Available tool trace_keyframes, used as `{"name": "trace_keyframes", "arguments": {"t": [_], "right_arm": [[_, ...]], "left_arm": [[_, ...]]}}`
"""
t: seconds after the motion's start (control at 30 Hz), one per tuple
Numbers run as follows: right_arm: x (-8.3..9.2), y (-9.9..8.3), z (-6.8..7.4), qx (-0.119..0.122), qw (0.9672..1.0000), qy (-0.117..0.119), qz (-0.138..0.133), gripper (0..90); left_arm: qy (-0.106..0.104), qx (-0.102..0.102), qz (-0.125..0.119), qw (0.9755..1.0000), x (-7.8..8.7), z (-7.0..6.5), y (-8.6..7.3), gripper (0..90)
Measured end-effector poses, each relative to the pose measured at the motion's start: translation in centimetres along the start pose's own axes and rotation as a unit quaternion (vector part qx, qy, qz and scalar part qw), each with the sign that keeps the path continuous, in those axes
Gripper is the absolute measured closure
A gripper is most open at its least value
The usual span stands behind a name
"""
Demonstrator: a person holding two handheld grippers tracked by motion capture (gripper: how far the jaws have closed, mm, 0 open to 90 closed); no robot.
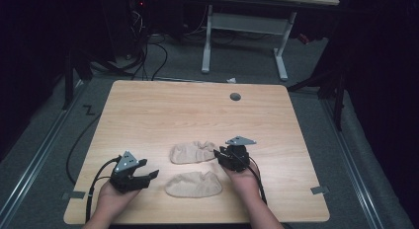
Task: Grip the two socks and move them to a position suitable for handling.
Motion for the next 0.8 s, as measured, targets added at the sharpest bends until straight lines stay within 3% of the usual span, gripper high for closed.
{"name": "trace_keyframes", "arguments": {"t": [0.27,0.43,0.57,0.7,0.8], "right_arm": [[1.2,-0.5,-0.2,0.028,0.9991,-0.010,-0.029,64.2],[1.1,-0.8,-0.7,0.039,0.9988,-0.013,-0.026,61.5],[1.1,-1.1,-1.0,0.030,0.9993,-0.003,-0.024,59.0],[1.1,-1.1,-1.2,0.032,0.9991,-0.005,-0.029,57.6],[1.1,-1.0,-1.6,0.016,0.9995,-0.001,-0.026,58.4]], "left_arm": [[0.019,0.020,0.002,0.9996,-0.6,0.4,-0.2,37.0],[0.023,0.050,-0.006,0.9984,-1.5,0.1,0.5,37.1],[0.038,0.032,-0.001,0.9987,-2.9,-0.6,1.8,37.0],[0.037,0.029,0.008,0.9989,-5.2,-1.0,3.0,40.2],[0.038,0.025,0.012,0.9989,-7.0,-1.1,3.4,44.0]]}}
Point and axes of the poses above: each handheld gripper's, and its own axes: x roughly backward along the jaws, y roughly out of its top, z roughly to its left, the point moved 1 cm from there along -x, roughly forward along the jaws
